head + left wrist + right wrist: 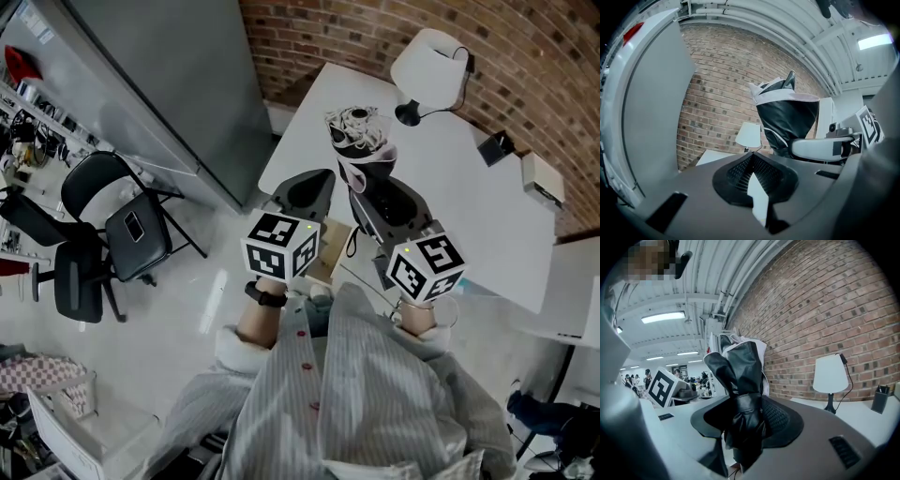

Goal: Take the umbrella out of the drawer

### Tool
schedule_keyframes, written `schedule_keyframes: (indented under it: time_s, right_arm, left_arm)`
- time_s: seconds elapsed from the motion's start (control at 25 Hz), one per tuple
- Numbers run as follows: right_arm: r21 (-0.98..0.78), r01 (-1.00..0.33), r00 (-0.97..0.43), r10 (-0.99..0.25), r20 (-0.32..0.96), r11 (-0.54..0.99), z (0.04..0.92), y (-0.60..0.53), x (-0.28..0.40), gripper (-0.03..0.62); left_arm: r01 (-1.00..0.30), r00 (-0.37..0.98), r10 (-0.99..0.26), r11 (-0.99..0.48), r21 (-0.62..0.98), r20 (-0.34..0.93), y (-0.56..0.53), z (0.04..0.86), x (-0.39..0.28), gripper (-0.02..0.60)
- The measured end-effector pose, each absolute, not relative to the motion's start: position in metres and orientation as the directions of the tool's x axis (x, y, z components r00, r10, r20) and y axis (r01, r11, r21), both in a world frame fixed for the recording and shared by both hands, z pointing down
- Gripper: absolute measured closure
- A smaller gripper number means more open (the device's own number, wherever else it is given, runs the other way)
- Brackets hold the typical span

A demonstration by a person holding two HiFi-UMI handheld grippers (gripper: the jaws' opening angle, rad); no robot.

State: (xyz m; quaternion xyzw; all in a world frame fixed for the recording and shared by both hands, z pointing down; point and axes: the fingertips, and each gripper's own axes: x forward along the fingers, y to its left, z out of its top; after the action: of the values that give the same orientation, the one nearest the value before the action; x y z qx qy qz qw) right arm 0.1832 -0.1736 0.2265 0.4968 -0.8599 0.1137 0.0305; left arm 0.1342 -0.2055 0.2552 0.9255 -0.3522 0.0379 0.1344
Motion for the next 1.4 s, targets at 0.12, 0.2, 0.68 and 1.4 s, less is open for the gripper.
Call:
schedule_keyframes:
  time_s: [0.12,0.2,0.68,1.4]
  right_arm:
    - [-0.169,-0.863,-0.502,-0.849,0.165,0.477,0.227,-0.175,0.189,0.378]
    - [-0.173,-0.862,-0.502,-0.849,0.166,0.476,0.228,-0.176,0.191,0.378]
    - [-0.197,-0.857,-0.509,-0.842,0.176,0.477,0.232,-0.179,0.187,0.378]
    - [-0.220,-0.852,-0.514,-0.837,0.188,0.475,0.239,-0.177,0.172,0.378]
  left_arm:
    - [-0.659,0.752,-0.639,-0.720,0.218,0.162,-0.206,0.254,0.141,0.572]
    - [-0.658,0.753,-0.638,-0.721,0.216,0.163,-0.207,0.254,0.142,0.572]
    - [-0.646,0.764,-0.625,-0.735,0.208,0.163,-0.208,0.254,0.142,0.572]
    - [-0.655,0.756,-0.634,-0.728,0.203,0.165,-0.206,0.254,0.122,0.572]
